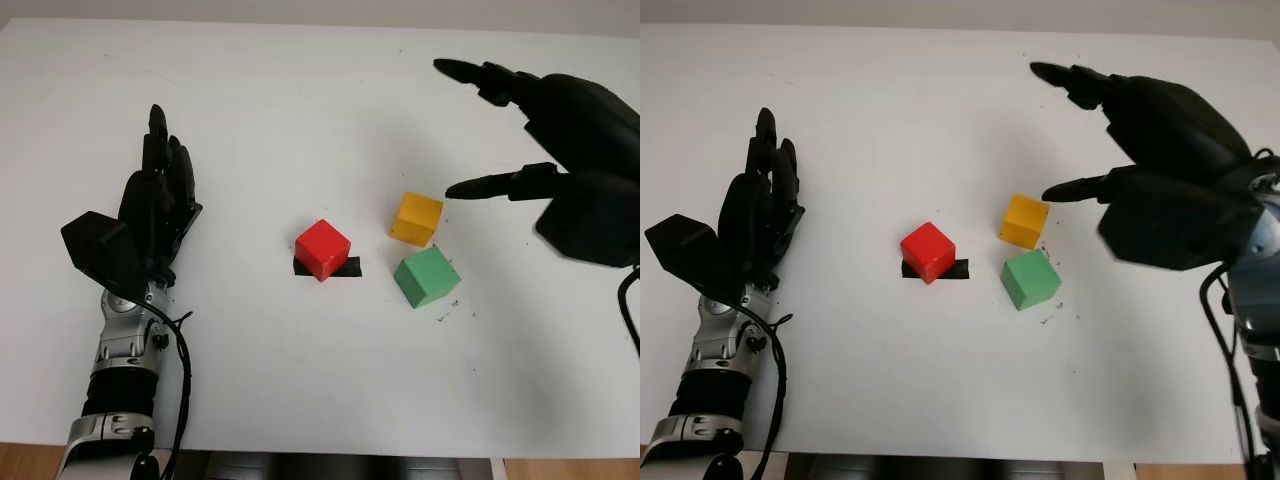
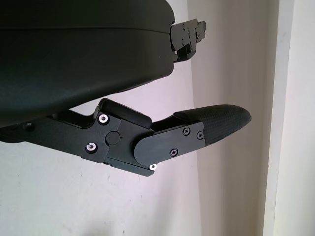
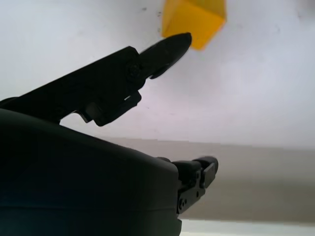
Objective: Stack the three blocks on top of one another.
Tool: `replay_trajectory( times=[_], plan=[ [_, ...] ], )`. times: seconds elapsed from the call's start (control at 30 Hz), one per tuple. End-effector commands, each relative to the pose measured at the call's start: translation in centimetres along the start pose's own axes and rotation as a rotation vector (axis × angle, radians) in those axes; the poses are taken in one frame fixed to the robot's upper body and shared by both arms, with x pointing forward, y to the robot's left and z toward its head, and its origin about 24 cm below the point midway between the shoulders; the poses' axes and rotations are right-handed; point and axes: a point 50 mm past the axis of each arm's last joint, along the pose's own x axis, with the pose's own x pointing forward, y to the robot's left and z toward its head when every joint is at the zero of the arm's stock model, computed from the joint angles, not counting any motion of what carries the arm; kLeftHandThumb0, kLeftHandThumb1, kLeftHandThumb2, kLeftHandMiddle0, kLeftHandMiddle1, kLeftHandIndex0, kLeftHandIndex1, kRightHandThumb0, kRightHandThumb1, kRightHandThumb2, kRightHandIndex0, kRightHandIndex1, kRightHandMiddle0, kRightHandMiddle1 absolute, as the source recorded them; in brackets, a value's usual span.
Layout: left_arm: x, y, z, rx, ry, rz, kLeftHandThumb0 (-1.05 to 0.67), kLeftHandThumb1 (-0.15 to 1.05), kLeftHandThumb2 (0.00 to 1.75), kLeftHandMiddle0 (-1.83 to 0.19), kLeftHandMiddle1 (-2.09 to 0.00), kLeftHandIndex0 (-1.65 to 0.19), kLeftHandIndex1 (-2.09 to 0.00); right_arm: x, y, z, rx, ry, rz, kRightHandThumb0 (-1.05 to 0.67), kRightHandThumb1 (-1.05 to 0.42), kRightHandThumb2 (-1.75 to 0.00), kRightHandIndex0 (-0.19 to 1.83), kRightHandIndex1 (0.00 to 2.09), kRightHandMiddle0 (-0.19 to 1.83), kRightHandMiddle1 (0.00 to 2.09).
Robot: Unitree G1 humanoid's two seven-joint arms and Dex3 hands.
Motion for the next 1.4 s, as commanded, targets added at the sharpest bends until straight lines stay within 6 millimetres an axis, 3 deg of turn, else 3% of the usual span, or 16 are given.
replay_trajectory(
  times=[0.0, 0.47, 1.37],
  plan=[
    [-0.1, 0.2, 0.3, 0.008, -0.012, -0.011, -0.73, 1.05, 0.70, 0.19, 0.00, 0.19, 0.00, 0.4, 0.0, 0.3, -0.098, -0.053, 0.058, -0.35, -0.74, -0.04, 0.20, 0.14, 0.27, 0.22],
    [-0.3, 0.2, 0.1, 0.014, -0.004, -0.007, -0.73, 1.05, 0.72, 0.19, 0.00, 0.19, 0.00, 2.1, 2.4, -0.2, -0.315, -0.227, 0.210, -0.46, -0.77, -0.06, 0.20, 0.08, 0.26, 0.12],
    [-0.2, -0.4, 0.0, 0.034, 0.014, -0.038, -0.72, 1.05, 0.75, 0.19, 0.00, 0.19, 0.00, 3.4, 4.9, -1.2, -0.325, -0.273, 0.222, -0.41, -0.83, -0.06, 0.25, 0.07, 0.47, 0.17]
  ],
)
